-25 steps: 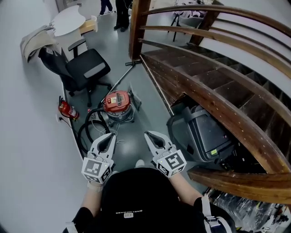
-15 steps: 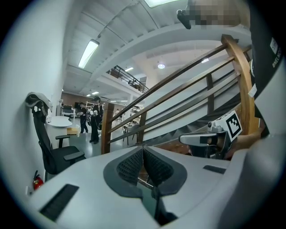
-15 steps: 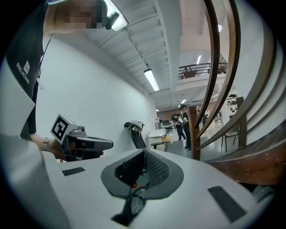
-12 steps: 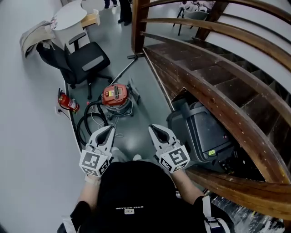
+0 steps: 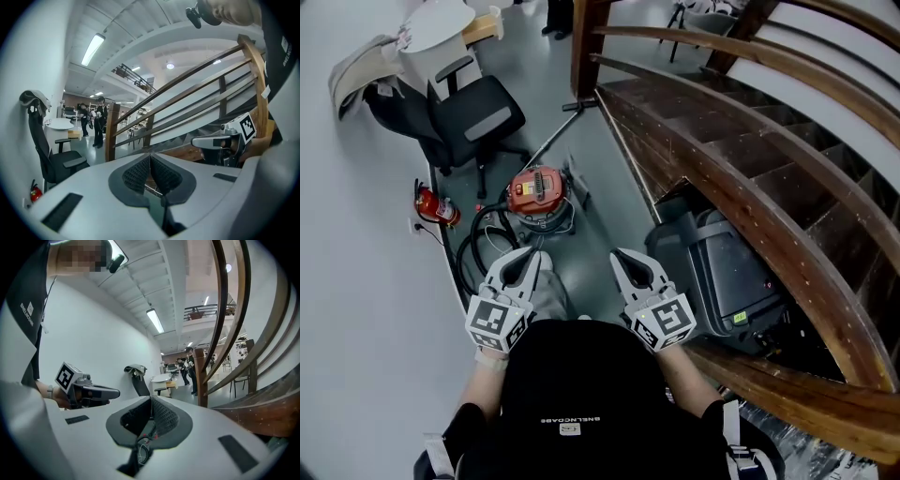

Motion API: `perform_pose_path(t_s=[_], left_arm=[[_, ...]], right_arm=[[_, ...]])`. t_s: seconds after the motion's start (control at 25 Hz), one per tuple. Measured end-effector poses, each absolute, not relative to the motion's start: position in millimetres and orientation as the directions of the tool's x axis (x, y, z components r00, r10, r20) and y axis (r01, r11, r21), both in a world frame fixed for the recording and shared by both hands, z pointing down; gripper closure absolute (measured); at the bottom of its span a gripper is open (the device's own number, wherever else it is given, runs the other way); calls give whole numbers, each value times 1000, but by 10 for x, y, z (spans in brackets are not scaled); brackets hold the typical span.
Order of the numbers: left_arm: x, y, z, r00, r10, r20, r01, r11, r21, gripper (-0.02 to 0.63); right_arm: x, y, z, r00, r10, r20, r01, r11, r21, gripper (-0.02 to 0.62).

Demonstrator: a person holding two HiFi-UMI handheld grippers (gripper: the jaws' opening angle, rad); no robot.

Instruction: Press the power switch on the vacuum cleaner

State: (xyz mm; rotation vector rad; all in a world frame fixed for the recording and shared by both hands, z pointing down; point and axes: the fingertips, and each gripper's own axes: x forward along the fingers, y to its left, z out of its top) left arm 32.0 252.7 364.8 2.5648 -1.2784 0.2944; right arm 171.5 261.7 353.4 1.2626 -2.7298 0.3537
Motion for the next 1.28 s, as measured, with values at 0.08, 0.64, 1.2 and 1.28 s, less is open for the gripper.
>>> perform_pose_path(t_s=[0.08, 0.64, 1.2, 1.28], left_arm=[[231, 2294, 3688, 599, -743, 298, -798, -585, 145, 589], [-693, 614, 3934, 616, -712, 337, -785, -589, 191, 590], [-1108, -161, 4311, 656, -642, 397, -749, -619, 235, 589], [-1130, -242, 4396, 649, -639, 413, -756, -604, 251, 589]], right_arm=[[1629, 2398, 3548, -640, -739, 210, -768, 620, -162, 569], [757, 702, 3675, -620, -733, 281, -783, 603, -155, 569], [18, -129, 3970, -656, -627, 419, -733, 663, -155, 569], [-15, -202, 4048, -665, -601, 444, -720, 673, -167, 569]])
